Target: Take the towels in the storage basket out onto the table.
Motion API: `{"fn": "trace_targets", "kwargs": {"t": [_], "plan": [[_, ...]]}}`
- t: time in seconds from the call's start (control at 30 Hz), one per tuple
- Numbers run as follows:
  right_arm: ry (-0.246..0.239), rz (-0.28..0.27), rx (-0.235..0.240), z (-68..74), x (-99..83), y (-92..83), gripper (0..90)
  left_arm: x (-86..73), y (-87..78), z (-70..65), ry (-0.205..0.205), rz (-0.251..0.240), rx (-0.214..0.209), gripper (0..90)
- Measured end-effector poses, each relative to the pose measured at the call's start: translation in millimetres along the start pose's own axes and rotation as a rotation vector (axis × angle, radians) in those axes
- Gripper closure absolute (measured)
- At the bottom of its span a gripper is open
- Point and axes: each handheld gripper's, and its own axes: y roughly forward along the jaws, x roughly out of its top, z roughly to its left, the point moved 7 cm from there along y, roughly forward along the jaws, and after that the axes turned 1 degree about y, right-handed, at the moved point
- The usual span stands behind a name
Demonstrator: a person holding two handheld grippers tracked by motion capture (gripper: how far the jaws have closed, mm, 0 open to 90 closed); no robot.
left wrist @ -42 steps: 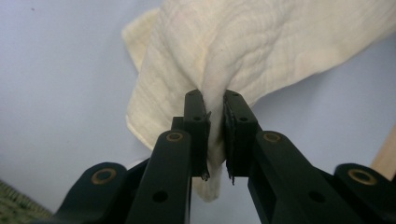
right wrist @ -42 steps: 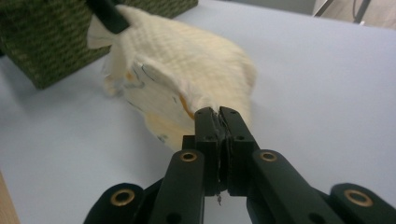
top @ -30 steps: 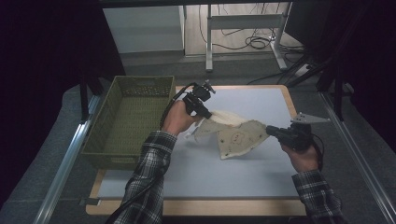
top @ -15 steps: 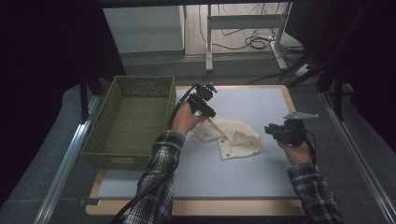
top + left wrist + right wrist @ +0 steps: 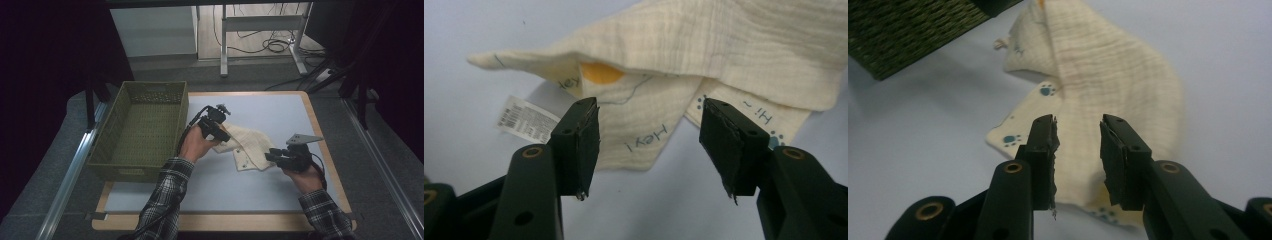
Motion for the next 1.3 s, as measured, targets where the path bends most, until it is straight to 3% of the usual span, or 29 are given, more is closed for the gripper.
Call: {"fn": "trace_targets", "kwargs": {"t": [0.33, 0.5, 0.53, 0.6, 0.63, 0.67, 0.77, 0.87, 1.0, 1.07, 1.17, 1.2, 1.3], "plan": [[-0.047, 0.057, 0.102, 40.9, -11.4, 49.3, 66.9, -12.7, 13.5, 4.8, -0.024, 0.026, 0.014, 42.7], [-0.109, 0.094, 0.079, 56.2, -16.3, 76.2, 61.9, -16.2, 20.4, 8.9, -0.031, 0.04, 0.034, 42.3], [-0.135, 0.113, 0.043, 57.1, -18.8, 81.8, 64.3, -16.6, 21.9, 9.7, -0.034, 0.043, 0.037, 42.0], [-0.159, 0.1, 0.005, 58.2, -18.5, 83.5, 77.0, -17.3, 24.9, 10.9, -0.039, 0.045, 0.044, 41.7], [-0.159, 0.106, -0.004, 58.4, -18.3, 83.2, 85.7, -17.9, 26.6, 11.3, -0.042, 0.048, 0.046, 41.6], [-0.156, 0.115, -0.003, 58.1, -18.1, 82.2, 86.8, -18.3, 28.5, 11.8, -0.042, 0.052, 0.047, 41.4], [-0.16, 0.135, -0.005, 56.4, -19.4, 76.0, 87.8, -19.0, 34.1, 12.4, -0.057, 0.058, 0.052, 41.2], [-0.146, 0.111, -0.002, 52.1, -19.2, 62.0, 87.7, -19.8, 41.5, 11.8, -0.061, 0.071, 0.051, 41.3], [-0.143, 0.099, -0.012, 42.9, -21.6, 40.4, 87.7, -24.4, 52.6, 6.8, -0.043, 0.109, 0.049, 43.0], [-0.14, 0.093, -0.025, 36.5, -24.2, 29.8, 87.7, -26.7, 56.0, 5.2, -0.032, 0.11, 0.041, 49.8], [-0.126, 0.085, -0.038, 27.3, -29.6, 15.1, 87.7, -28.3, 55.9, 0.0, -0.021, 0.094, -0.012, 73.6], [-0.12, 0.082, -0.044, 24.4, -31.4, 10.8, 87.7, -28.4, 55.2, -2.2, -0.015, 0.096, -0.011, 80.4], [-0.109, 0.071, -0.057, 16.5, -35.9, -1.9, 87.6, -29.2, 47.9, -8.2, 0.003, 0.108, -0.001, 87.6]]}}
